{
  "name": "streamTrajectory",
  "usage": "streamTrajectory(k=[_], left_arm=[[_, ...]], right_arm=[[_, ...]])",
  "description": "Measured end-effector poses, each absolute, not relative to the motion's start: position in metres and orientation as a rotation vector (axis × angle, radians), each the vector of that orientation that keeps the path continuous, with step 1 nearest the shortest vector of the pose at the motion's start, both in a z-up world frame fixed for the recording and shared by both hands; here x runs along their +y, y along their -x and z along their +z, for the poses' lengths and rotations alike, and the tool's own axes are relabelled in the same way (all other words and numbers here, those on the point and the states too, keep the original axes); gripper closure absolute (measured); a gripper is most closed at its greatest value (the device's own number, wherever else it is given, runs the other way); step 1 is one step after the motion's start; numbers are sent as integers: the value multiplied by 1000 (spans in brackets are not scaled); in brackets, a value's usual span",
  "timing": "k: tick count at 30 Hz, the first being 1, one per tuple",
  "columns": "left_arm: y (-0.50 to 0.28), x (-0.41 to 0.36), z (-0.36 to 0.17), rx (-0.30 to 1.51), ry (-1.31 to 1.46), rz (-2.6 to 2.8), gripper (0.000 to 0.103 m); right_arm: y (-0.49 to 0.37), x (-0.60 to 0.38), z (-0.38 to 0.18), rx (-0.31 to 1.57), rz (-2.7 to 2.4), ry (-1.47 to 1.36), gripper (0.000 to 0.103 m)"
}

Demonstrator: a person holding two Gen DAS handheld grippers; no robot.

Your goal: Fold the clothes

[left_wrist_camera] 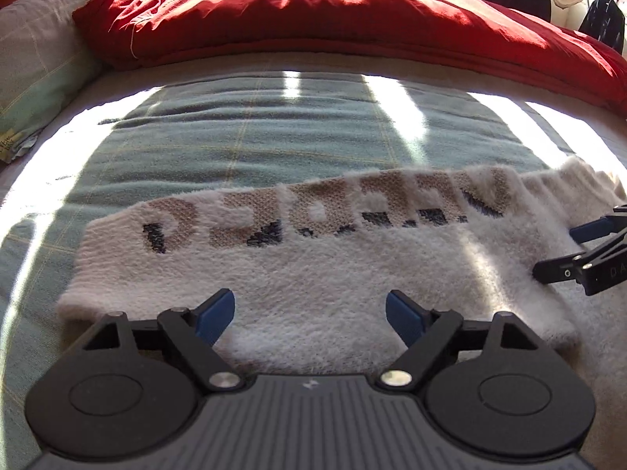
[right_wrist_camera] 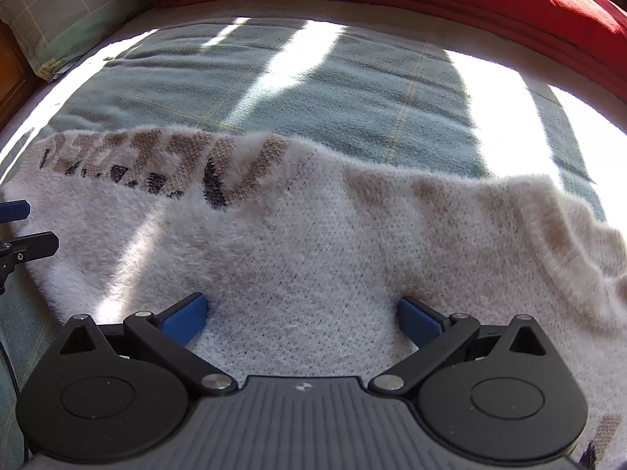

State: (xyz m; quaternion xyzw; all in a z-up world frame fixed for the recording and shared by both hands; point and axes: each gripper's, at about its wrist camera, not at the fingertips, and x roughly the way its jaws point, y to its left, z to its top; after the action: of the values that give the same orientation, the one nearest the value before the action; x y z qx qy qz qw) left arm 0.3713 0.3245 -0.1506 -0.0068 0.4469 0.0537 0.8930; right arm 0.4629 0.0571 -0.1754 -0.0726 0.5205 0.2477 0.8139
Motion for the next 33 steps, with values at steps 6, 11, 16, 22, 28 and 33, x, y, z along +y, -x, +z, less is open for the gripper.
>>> streamTrajectory(k=[6, 11, 16, 22, 28, 33], left_arm=[[-355, 357, -166, 934, 130, 169, 18], [-364, 362, -151, 932, 107, 193, 18], [-386, 385, -167, 973, 32, 233, 17], [-385, 396, -175, 962, 64, 226, 7], [-384, 397, -171, 954, 62, 219, 5], [-372, 377, -146, 905, 55, 201, 9]], right_arm=[[-461, 57, -176, 1097, 526, 154, 0], [-461, 57, -173, 1098, 522, 156, 0], [-444, 80, -148, 1001, 571, 153, 0], [-427, 129, -150, 1035, 687, 98, 0], [-399, 168, -151, 1066, 816, 52, 0], [-391, 140, -126, 1034, 785, 36, 0]])
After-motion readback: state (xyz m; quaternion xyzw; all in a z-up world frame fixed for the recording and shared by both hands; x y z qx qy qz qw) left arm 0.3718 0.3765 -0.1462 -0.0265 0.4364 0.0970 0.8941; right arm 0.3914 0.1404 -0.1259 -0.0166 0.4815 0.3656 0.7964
